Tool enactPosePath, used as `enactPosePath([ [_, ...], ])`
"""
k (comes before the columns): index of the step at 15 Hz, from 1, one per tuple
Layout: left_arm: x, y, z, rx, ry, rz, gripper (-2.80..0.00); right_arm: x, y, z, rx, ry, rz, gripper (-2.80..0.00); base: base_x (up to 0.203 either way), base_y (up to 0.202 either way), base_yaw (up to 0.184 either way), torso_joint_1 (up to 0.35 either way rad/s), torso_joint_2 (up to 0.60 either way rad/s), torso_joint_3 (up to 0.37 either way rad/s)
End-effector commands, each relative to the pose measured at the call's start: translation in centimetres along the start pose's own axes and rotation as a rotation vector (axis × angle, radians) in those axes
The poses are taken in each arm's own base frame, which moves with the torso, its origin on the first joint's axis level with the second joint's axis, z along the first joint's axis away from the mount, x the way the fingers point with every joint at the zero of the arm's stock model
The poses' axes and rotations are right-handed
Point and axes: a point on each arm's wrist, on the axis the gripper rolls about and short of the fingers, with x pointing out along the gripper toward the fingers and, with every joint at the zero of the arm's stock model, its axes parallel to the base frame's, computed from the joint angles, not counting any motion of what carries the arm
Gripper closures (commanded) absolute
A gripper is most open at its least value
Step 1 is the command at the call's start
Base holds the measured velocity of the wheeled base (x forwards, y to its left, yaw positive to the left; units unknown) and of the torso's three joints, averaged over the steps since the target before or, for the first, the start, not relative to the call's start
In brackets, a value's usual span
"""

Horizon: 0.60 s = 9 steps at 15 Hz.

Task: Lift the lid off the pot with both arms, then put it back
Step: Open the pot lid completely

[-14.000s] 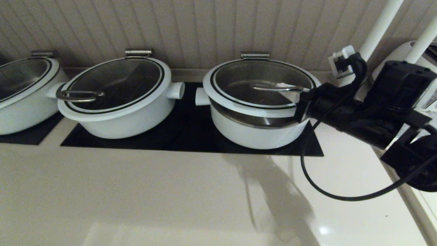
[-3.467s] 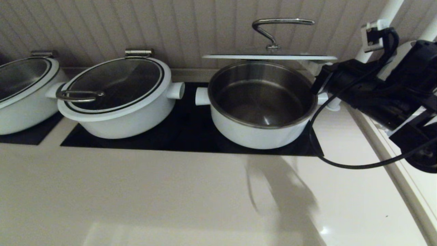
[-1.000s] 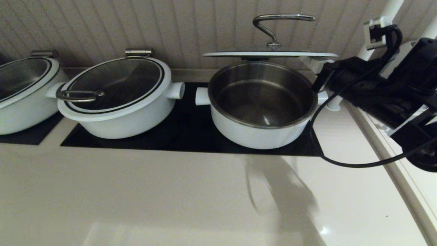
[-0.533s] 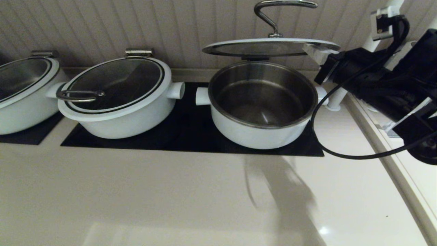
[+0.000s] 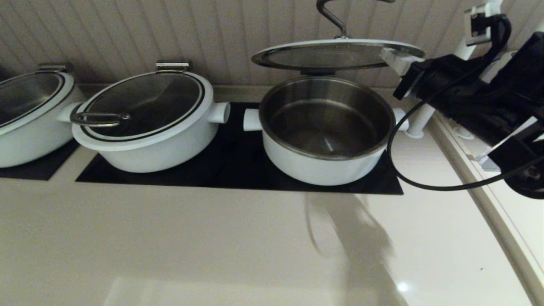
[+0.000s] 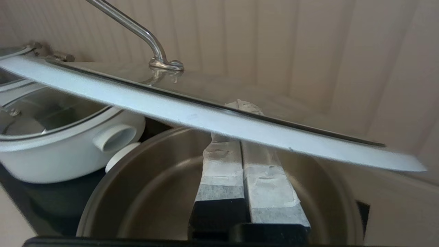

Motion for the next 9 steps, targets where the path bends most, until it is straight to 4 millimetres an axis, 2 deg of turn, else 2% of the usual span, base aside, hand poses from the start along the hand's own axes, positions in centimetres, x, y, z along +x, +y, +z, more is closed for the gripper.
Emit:
enactPosePath([
  [1, -0.01, 0.0, 0.0, -0.001, -0.002, 0.0, 0.0, 0.25, -0.16, 0.28, -0.005, -0.016, 0.0, 0.0, 0.0, 0.0, 0.0, 0.0, 0.0, 0.0],
  [9, -0.01, 0.0, 0.0, -0.001, -0.002, 0.0, 0.0, 1.06, -0.96, 0.59, -0.021, -0.046, -0.016, 0.0, 0.0, 0.0, 0.0, 0.0, 0.0, 0.0],
])
